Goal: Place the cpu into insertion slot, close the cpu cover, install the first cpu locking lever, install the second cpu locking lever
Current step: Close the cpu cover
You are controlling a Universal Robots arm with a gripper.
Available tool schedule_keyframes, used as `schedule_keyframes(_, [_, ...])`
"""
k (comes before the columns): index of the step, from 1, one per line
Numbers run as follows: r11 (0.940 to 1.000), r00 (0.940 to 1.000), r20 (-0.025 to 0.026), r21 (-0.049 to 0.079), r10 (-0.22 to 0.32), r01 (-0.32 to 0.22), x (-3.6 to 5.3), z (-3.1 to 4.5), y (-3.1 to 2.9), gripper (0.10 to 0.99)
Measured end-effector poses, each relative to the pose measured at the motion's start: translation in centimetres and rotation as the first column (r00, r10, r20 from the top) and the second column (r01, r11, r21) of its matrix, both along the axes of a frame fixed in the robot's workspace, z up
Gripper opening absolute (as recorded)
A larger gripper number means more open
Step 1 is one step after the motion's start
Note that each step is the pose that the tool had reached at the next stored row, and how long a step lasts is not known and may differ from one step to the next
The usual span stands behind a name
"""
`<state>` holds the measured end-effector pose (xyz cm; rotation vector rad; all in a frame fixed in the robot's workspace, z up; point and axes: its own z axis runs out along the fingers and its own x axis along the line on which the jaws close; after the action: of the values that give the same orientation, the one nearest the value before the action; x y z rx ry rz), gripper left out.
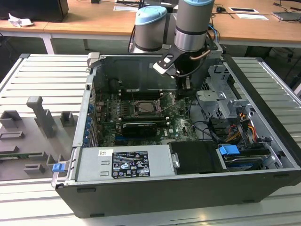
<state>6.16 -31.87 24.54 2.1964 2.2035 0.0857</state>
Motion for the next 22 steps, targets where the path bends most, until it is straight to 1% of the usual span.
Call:
schedule_keyframes(1, [1.0, 1.0, -0.001, 0.0, 0.0, 0.0, 0.0, -0.26, 0.0, 0.106])
schedule_keyframes(4, [1.0, 1.0, -0.0014, 0.0, 0.0, 0.0, -0.1, -0.36, 0.0, 0.106])
schedule_keyframes(5, [1.0, 1.0, -0.0014, 0.0, 0.0, 0.0, -0.26, -0.37, 0.0, 0.106])
schedule_keyframes(7, [1.0, 1.0, -0.0014, 0.0, 0.0, 0.0, -0.66, -0.37, 0.0, 0.106])
schedule_keyframes(11, [1.0, 1.0, -0.0013, 0.0, 0.0, 0.0, -1.06, -0.1, 0.01, 0.106])
schedule_keyframes(15, [1.0, 1.0, -0.0014, 0.0, 0.0, 0.0, -1.29, -0.09, 0.0, 0.106])
schedule_keyframes(22, [1.0, 1.0, -0.0013, 0.0, 0.0, 0.0, -1.44, -0.09, 0.0, 0.106])
